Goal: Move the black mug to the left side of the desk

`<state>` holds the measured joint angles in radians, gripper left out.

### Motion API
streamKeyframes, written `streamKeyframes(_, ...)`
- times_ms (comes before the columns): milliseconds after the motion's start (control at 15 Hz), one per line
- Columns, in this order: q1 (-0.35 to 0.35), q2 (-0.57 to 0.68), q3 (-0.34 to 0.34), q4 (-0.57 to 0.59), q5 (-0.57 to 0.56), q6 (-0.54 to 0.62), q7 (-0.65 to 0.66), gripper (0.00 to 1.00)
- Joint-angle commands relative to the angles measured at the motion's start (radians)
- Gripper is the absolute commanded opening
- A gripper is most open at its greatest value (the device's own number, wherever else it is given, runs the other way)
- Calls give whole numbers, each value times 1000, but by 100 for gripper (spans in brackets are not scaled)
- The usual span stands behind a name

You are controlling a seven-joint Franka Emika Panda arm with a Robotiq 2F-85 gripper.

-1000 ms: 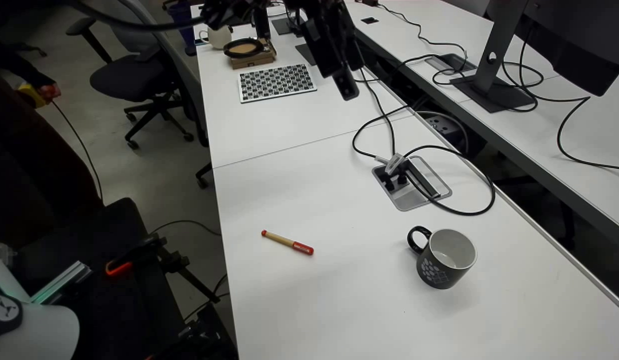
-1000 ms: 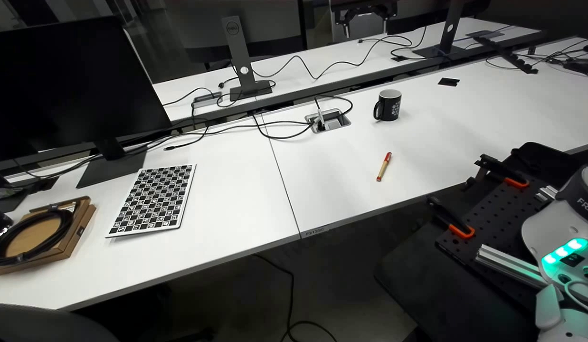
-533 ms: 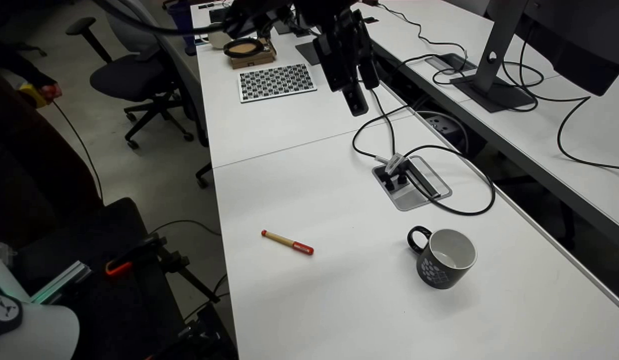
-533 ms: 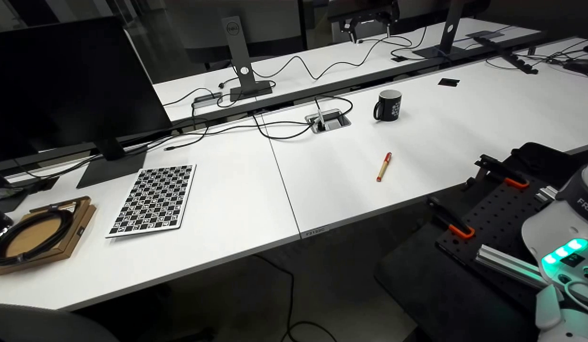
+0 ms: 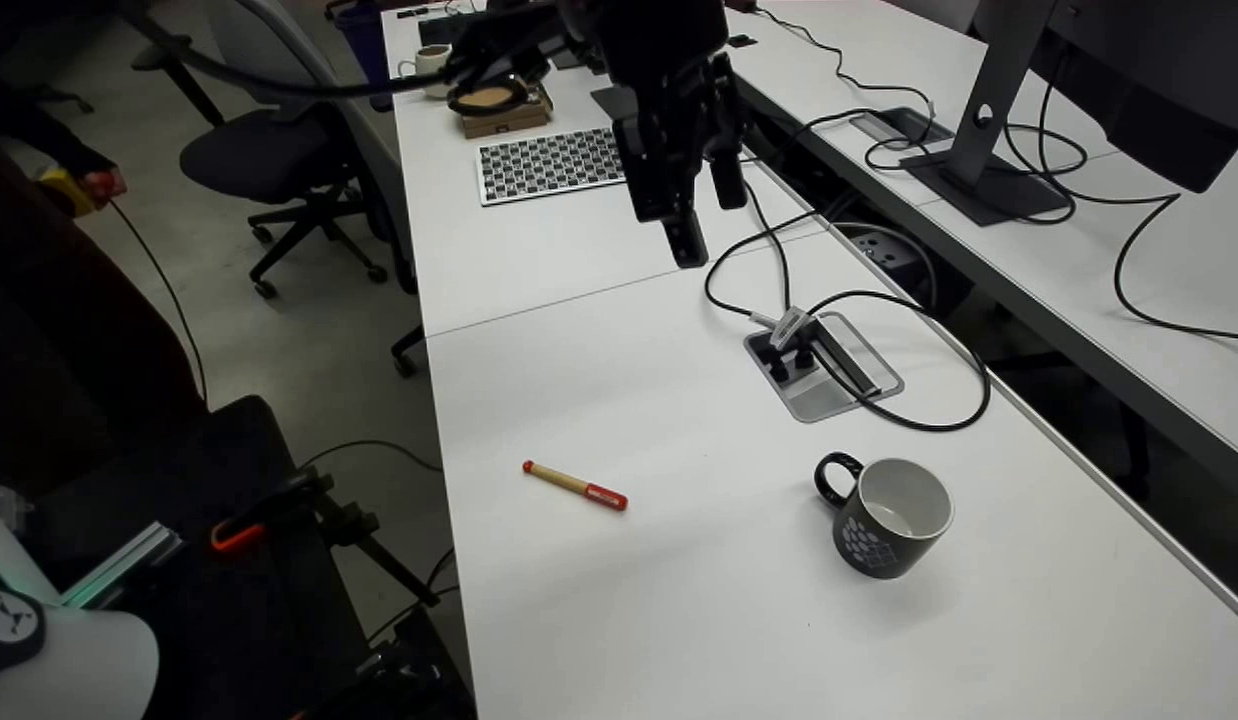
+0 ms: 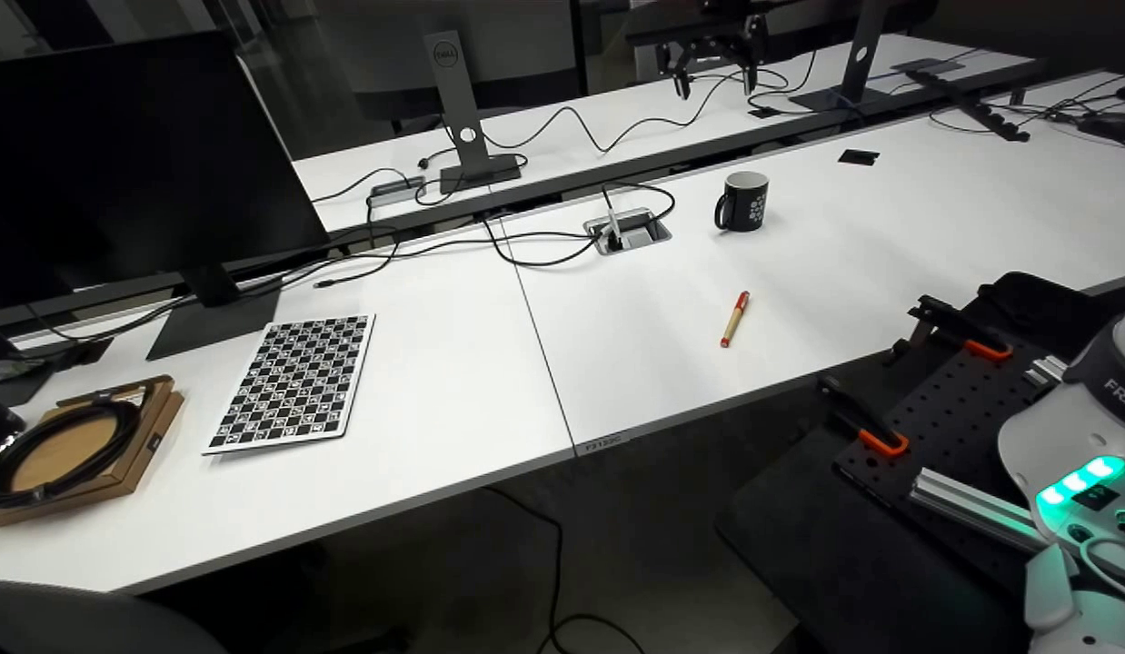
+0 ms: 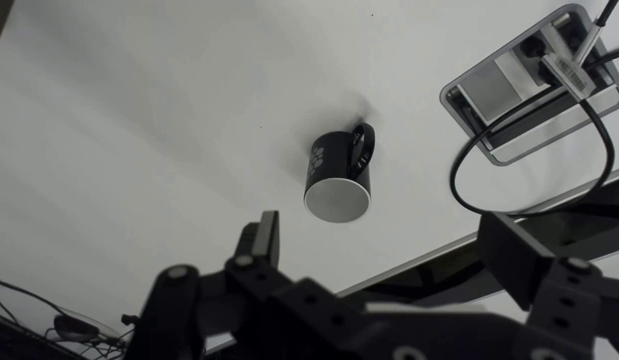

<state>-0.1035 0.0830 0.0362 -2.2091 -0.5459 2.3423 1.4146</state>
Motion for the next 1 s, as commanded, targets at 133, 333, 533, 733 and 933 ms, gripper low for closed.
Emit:
streamKeyframes(133, 37, 90, -86, 19, 17, 78, 69, 100)
streamKeyframes(333, 52, 134, -112, 27, 22, 114, 83, 100)
streamKeyframes(533, 72, 189, -140, 43, 5, 144, 100, 100)
streamKeyframes(733, 90, 250, -160, 80, 27, 139, 86, 100)
streamKeyframes(933, 107, 232, -179, 55, 27, 135, 65, 100)
